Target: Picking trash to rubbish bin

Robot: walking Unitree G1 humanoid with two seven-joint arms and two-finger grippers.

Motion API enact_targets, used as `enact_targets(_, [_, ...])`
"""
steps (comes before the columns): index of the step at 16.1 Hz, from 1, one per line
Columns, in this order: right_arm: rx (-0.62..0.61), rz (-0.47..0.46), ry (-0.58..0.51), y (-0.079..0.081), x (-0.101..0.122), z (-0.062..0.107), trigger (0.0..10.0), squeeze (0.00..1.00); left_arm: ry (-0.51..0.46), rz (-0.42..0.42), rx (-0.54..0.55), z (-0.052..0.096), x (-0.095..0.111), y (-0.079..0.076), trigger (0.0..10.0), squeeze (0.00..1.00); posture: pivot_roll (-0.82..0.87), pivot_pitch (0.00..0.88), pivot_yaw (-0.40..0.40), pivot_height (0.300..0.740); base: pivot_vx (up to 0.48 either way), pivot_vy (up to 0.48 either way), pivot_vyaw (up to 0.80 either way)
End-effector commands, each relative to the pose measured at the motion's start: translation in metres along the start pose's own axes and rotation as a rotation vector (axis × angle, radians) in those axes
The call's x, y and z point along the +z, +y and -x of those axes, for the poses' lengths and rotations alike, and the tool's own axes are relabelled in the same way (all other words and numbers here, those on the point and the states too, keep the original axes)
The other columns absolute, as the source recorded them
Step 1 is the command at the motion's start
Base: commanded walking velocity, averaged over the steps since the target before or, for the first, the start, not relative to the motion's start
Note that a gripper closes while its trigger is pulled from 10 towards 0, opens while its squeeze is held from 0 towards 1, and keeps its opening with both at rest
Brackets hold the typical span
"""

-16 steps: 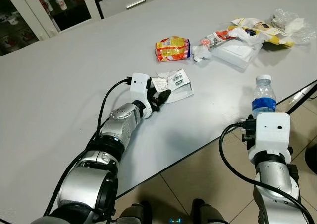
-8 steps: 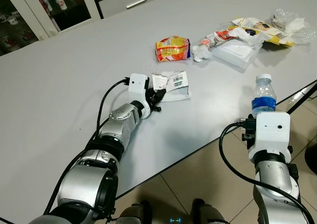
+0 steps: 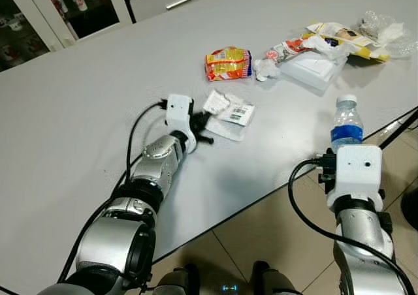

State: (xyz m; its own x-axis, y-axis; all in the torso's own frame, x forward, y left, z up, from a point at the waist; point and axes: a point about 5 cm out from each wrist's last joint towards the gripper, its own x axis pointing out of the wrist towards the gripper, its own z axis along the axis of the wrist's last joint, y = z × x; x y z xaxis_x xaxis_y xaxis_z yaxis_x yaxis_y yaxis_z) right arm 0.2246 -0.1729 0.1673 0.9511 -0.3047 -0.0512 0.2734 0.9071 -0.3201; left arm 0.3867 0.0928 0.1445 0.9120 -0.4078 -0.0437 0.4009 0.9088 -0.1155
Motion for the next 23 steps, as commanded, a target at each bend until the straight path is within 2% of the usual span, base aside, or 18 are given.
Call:
enact_targets(1, [0.018, -0.002, -0.018, 0.001, 0.003, -0.003, 10.0, 0.00, -0.073, -0.069, 0.049, 0.002, 0.012, 0.006, 0.0, 0.00, 0.02, 0.153, 0.074, 0.740, 0.000, 0.000, 0.00])
enact_targets(3, [0.031, 0.003, -0.031, 0.001, 0.005, -0.008, 10.0, 0.00, -0.142, -0.103, 0.074, 0.003, 0.022, 0.008, 0.0, 0.00, 0.04, 0.142, 0.059, 0.740, 0.000, 0.000, 0.00])
enact_targets(8, [0.089, 0.011, -0.067, 0.010, 0.011, -0.023, 10.0, 0.00, -0.350, -0.292, 0.215, 0.012, 0.054, 0.014, 0.0, 0.00, 0.10, 0.110, 0.013, 0.740, 0.000, 0.000, 0.00])
enact_targets(11, [0.126, 0.013, -0.097, 0.014, 0.015, -0.029, 10.0, 0.00, -0.382, -0.374, 0.187, 0.020, 0.060, 0.015, 0.0, 0.00, 0.13, 0.094, -0.016, 0.740, 0.000, 0.000, 0.00])
enact_targets(14, [0.146, 0.018, -0.116, 0.016, 0.017, -0.035, 10.0, 0.00, -0.334, -0.481, 0.150, 0.030, 0.048, 0.021, 0.0, 0.00, 0.17, 0.082, -0.045, 0.740, 0.000, 0.000, 0.00])
enact_targets(15, [0.149, 0.014, -0.123, 0.016, 0.018, -0.037, 10.0, 0.00, -0.323, -0.485, 0.132, 0.030, 0.045, 0.018, 0.7, 0.00, 0.18, 0.078, -0.056, 0.740, 0.000, 0.000, 0.00])
enact_targets(17, [0.155, 0.009, -0.133, 0.017, 0.021, -0.038, 10.0, 0.00, -0.324, -0.471, 0.123, 0.031, 0.042, 0.013, 1.0, 0.00, 0.18, 0.076, -0.060, 0.740, 0.000, 0.000, 0.00])
enact_targets(20, [0.147, 0.007, -0.139, 0.017, 0.021, -0.040, 10.0, 0.00, -0.311, -0.392, 0.141, 0.033, 0.031, -0.001, 1.6, 0.00, 0.17, 0.072, -0.055, 0.740, 0.000, 0.000, -0.13])
enact_targets(22, [0.135, 0.007, -0.137, 0.016, 0.020, -0.039, 10.0, 0.00, -0.308, -0.344, 0.169, 0.033, 0.029, -0.002, 1.1, 0.00, 0.16, 0.071, -0.047, 0.740, 0.000, 0.000, -0.73])
enact_targets(23, [0.126, 0.007, -0.135, 0.015, 0.019, -0.038, 10.0, 0.00, -0.300, -0.306, 0.205, 0.031, 0.029, -0.001, 0.0, 0.00, 0.16, 0.068, -0.042, 0.740, 0.000, 0.000, -0.80])
